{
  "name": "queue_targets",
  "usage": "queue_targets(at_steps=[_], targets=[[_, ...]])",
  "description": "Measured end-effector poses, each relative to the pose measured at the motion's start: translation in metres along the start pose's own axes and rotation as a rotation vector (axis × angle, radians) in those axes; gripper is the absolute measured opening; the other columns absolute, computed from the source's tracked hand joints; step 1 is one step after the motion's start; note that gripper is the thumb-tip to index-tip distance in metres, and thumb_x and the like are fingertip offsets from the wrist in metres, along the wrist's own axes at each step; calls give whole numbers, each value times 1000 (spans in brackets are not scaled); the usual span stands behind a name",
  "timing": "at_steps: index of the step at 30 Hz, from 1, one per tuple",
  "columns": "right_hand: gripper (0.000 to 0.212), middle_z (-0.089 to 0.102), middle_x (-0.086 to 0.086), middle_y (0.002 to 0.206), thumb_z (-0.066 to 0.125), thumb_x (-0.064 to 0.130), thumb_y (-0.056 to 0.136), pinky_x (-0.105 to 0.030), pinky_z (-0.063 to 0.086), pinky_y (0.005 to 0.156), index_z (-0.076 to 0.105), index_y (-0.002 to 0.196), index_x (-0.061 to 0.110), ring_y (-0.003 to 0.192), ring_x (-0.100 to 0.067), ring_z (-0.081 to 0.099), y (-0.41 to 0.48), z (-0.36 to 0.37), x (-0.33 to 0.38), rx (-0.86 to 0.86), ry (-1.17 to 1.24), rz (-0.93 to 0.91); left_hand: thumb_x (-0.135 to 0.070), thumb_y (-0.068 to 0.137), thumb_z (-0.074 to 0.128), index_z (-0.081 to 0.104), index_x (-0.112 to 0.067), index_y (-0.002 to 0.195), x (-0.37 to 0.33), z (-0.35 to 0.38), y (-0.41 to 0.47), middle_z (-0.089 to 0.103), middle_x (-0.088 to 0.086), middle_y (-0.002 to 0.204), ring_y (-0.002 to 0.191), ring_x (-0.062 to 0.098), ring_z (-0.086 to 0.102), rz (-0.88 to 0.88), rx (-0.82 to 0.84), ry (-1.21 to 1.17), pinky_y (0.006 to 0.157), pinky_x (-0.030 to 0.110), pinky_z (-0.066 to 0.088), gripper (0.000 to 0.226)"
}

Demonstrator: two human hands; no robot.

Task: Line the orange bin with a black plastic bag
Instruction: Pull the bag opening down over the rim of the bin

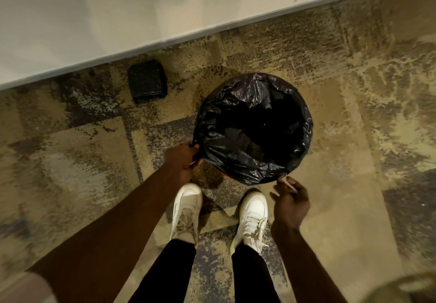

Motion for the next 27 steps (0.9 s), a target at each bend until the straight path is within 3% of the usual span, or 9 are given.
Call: queue_targets(at_steps=[3,6,9,12,15,20,25,27], targets=[[27,77,-14,99,72,11,98,-34,62,73,67,121,-3,90,-27,75,-22,18,-26,117,183,176,-4,111,48,64,-12,109,7,5,3,62,13,89,68,23,53,18,62,124,62,32,39,17],[18,78,-5,88,73,5,96,-30,62,71,70,113,-1,83,-19,76,-35,34,-37,168,294,257,-4,111,48,64,-6,109,16,3,3,67,10,75,67,24,49,-18,63,64,61,33,36,16],[16,77,-3,83,74,-3,93,-28,62,71,71,108,-2,79,-17,74,-38,39,-46,142,349,334,-8,109,55,68,-12,96,25,2,1,76,-3,60,73,20,62,-59,56,-18,59,31,49,19],[15,73,-9,90,69,-12,92,-30,63,77,71,101,-1,82,-20,73,-33,38,-52,138,394,375,-15,109,56,70,-15,98,34,5,-1,79,-2,74,69,16,69,-83,70,-7,56,26,52,17],[24,72,-7,80,62,-21,91,-28,65,74,69,95,1,72,-15,75,-30,37,-56,207,418,394,-13,110,54,67,-11,111,40,7,-3,72,4,92,73,19,63,-80,70,-5,47,25,50,13],[27,77,-4,74,64,-20,91,-30,62,75,66,91,7,73,-14,78,-16,32,-59,272,306,372,-2,110,50,65,-7,119,45,8,3,69,13,102,72,22,58,-40,72,43,59,31,42,18],[24,76,-5,73,70,-21,83,-32,63,72,69,81,4,73,-18,75,1,37,-47,333,61,213,3,99,64,74,-8,105,38,-6,12,77,5,69,47,11,66,39,-44,200,44,24,49,16],[21,75,-6,67,68,-22,82,-30,63,67,68,79,-1,71,-26,73,8,36,-45,294,-2,163,3,95,68,75,-4,108,29,-9,15,79,9,76,59,17,74,126,-112,355,51,29,57,16]])
Point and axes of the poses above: each hand's wrist, its own y-axis towards the middle knuckle, its own z-axis out of the palm, x = y × z, the point moved 9 cm from there along y, towards the middle knuckle
